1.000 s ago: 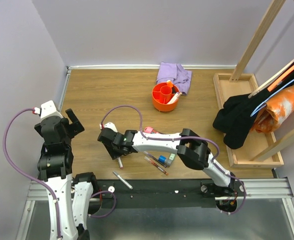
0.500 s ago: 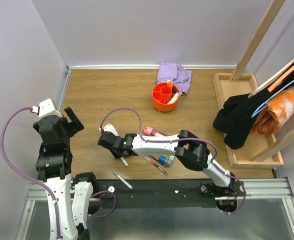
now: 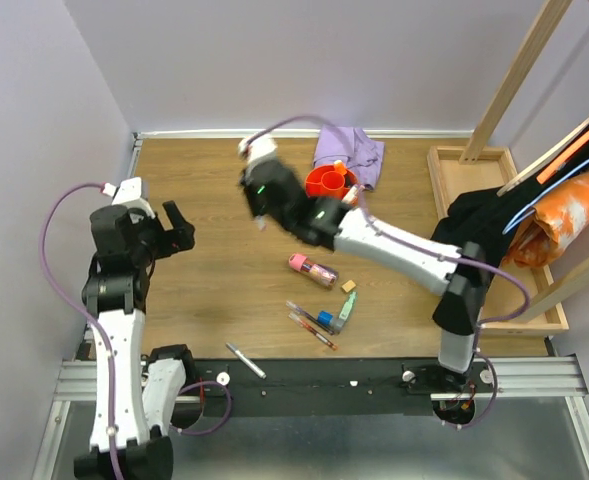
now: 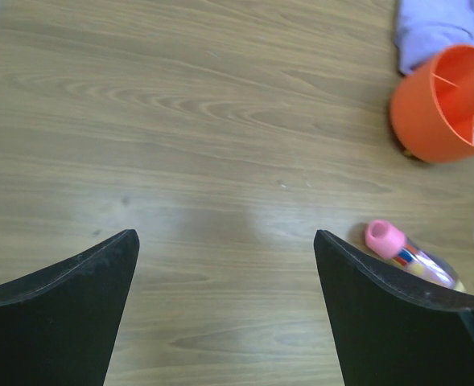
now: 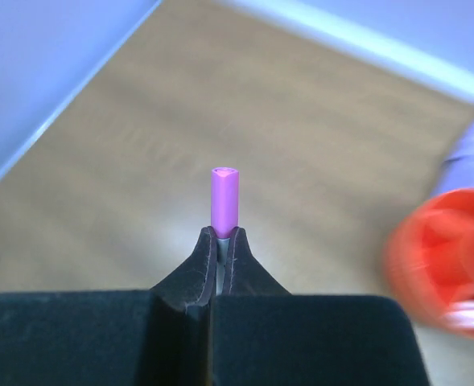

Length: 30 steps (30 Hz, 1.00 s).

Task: Sort the stationery into containers
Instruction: Pick up the pen from the center of the board, then place the pen in the storage box.

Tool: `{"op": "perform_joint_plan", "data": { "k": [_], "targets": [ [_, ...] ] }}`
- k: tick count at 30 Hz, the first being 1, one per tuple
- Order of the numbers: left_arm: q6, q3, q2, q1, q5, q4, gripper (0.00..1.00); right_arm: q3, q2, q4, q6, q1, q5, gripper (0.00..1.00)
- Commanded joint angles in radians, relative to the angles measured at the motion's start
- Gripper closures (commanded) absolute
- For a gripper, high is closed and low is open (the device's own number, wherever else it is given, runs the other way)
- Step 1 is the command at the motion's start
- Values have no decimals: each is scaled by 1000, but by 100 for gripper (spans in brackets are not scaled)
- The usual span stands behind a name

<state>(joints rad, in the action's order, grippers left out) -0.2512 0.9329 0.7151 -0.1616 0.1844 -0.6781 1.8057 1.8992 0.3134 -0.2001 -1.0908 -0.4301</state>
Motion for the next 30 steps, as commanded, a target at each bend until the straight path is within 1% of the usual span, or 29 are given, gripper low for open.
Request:
{"op": "perform_joint_plan", "data": {
  "k": [1, 2, 3, 4, 5, 6, 7, 9, 12, 16, 20, 24, 30],
  "targets": [
    [3, 20, 147, 20, 218, 118, 1, -84, -101, -156, 41, 231, -10, 99],
    [0, 36, 171, 33, 202, 118, 1, -156, -118, -189, 54, 296, -4, 100],
    [-2, 44, 217, 40, 185, 118, 1, -193, -139, -227, 67, 322, 4, 100],
    [-2, 52, 239, 45, 147, 121, 1, -239, -175, -300, 77, 348, 8, 99],
    [-3, 66, 262, 54, 132, 124, 1, -312, -192, -345, 91, 392, 16, 99],
    [-2, 75, 300, 62, 116, 123, 1, -354, -207, -377, 96, 410, 25, 99],
    [-3, 84, 320, 62, 100, 127, 1, -386, -222, -446, 103, 425, 30, 99],
    [-2, 113, 374, 62, 92, 127, 1, -474, -262, -503, 117, 465, 46, 100],
    [12, 162, 443, 63, 81, 120, 1, -560, -293, -595, 120, 500, 71, 100],
    [35, 227, 515, 63, 81, 100, 1, -641, -296, -695, 113, 526, 65, 100],
    [50, 293, 572, 66, 84, 94, 1, -693, -262, -766, 78, 554, 68, 99],
    [59, 326, 615, 73, 76, 94, 1, -703, -218, -809, 57, 566, 80, 99],
    [73, 345, 633, 74, 63, 97, 1, -677, -141, -841, 30, 575, 103, 100]
  ]
}}
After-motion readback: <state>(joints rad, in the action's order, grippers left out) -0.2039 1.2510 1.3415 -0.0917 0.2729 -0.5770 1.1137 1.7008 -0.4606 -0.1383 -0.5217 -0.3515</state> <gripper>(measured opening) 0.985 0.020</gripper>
